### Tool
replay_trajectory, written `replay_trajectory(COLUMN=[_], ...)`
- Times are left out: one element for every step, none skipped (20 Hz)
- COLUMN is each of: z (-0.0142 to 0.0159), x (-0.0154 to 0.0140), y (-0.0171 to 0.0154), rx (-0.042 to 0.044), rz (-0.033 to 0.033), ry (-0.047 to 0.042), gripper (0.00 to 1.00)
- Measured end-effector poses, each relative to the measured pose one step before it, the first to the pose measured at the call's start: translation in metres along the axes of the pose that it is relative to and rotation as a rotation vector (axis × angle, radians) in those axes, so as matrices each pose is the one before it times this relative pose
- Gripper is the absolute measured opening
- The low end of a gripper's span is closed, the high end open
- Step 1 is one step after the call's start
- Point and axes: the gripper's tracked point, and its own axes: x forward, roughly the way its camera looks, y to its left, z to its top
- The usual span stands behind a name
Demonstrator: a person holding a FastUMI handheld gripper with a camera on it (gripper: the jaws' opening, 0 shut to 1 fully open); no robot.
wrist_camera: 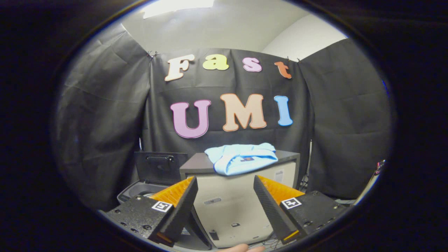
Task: Put the clothes into the washing machine and then close the washing machine lid.
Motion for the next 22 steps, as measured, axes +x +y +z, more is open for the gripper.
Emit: replay_trajectory(z=[0.00971,0.00812,0.00758,0.00631,0.00741,0.00802,0.00718,0.00524,0.00319,0.00590,0.00040,0.00259,-0.00040,-0.00438,-0.00437,-0.00906,-0.00936,-0.01273,-0.01467,-0.00827,-0.00593,-0.00538], x=[0.01170,0.01232,0.01396,0.01392,0.01515,0.01581,0.01730,0.01700,0.01570,0.01683,0.01619,0.01637,0.01619,0.01207,0.01708,0.01418,0.01391,0.01251,0.01124,0.01238,0.00984,0.00949], y=[-0.00193,-0.00212,-0.00199,-0.00027,-0.00001,0.00036,-0.00197,-0.00234,-0.00544,-0.00230,-0.00249,-0.00365,-0.00794,-0.00430,-0.00649,-0.00355,-0.00517,-0.00699,-0.00134,-0.00083,0.00426,0.00196], rx=[-0.00044,-0.00184,-0.00427,-0.00005,0.00666,0.00215,-0.00500,-0.01328,-0.01547,-0.00258,-0.00166,0.00634,0.01471,0.02516,0.02191,0.02567,0.00425,0.01003,-0.00461,-0.00430,-0.00816,0.00845], rz=[0.00421,0.00171,-0.00360,0.00468,0.00353,0.00625,-0.00206,-0.00052,-0.01128,0.00114,-0.00067,-0.00294,-0.01023,-0.00623,-0.00895,-0.00354,-0.01888,-0.02263,-0.00171,-0.00323,0.01358,0.00101], ry=[-0.01175,-0.00412,-0.00419,0.00263,-0.00494,-0.00895,-0.00423,-0.00144,0.00194,-0.00786,0.00703,-0.00850,0.01495,0.01268,0.01535,0.02862,0.04384,0.06028,0.06122,0.04616,0.03879,0.04403], gripper=[0.97,0.97,0.97,0.97,0.97,0.97,0.97,0.97,0.97,0.97,0.97,0.97,0.97,0.97,0.97,0.97,0.97,0.97,0.97,0.97,0.97,0.97])
